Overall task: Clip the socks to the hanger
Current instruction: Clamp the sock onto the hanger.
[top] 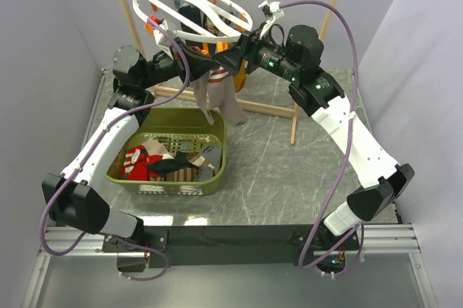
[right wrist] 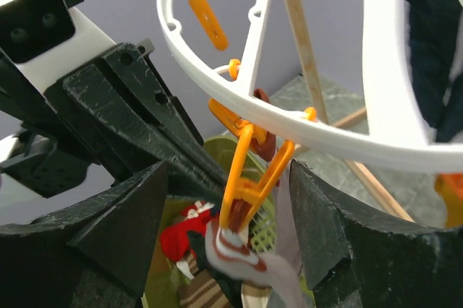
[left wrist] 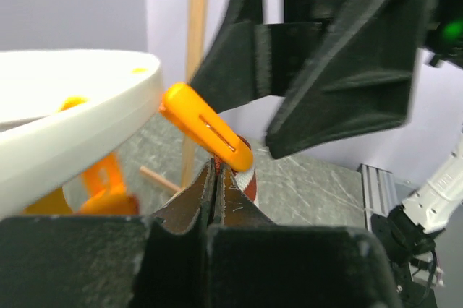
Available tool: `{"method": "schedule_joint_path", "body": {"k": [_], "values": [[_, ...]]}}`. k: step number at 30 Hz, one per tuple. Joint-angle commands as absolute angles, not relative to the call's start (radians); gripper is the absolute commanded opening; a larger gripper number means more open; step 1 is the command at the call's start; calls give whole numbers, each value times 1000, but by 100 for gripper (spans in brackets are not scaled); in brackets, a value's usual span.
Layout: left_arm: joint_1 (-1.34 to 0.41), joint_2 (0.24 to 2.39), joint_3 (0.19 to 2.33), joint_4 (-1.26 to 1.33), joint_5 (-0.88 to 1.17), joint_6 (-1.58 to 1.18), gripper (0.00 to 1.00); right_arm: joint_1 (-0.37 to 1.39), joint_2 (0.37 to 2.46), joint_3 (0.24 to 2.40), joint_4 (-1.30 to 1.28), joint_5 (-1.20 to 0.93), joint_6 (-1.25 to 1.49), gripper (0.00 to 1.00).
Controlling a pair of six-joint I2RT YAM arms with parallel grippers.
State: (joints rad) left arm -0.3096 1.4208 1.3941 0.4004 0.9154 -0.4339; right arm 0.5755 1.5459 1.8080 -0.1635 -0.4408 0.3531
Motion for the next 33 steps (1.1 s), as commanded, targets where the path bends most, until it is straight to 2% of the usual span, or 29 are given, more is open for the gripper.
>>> {"method": "schedule_joint_path", "body": {"k": [1, 6, 9, 12, 13, 16, 18, 23, 28, 33], "values": [[-311, 1359, 1390, 325, 801, -387, 2, 574, 1483, 1865, -233, -385, 331, 76], [-310, 1336, 1358, 262, 692, -362, 8, 543, 1462, 1917, -342, -402, 335, 77], [-308, 1332, 1368, 221, 677, -359, 18, 538, 1422, 1918, -397, -370, 308, 78], [-308, 1319, 1385, 155, 631, -354, 39, 538, 1372, 1869, -410, -306, 304, 79], [-308, 1313, 1390, 134, 609, -357, 52, 535, 1355, 1844, -396, -286, 310, 80], [-299, 1283, 1401, 37, 532, -370, 65, 532, 1273, 1718, -341, -201, 357, 84], [-288, 1238, 1388, 3, 497, -380, 69, 531, 1221, 1642, -322, -176, 402, 87], [-281, 1122, 1289, -83, 448, -405, 78, 528, 1163, 1591, -394, -140, 414, 88], [-267, 1003, 1182, -222, 241, -463, 81, 529, 1077, 1470, -385, -110, 448, 89], [-219, 901, 1071, -293, 155, -546, 82, 531, 968, 1313, -387, -38, 500, 90]]}}
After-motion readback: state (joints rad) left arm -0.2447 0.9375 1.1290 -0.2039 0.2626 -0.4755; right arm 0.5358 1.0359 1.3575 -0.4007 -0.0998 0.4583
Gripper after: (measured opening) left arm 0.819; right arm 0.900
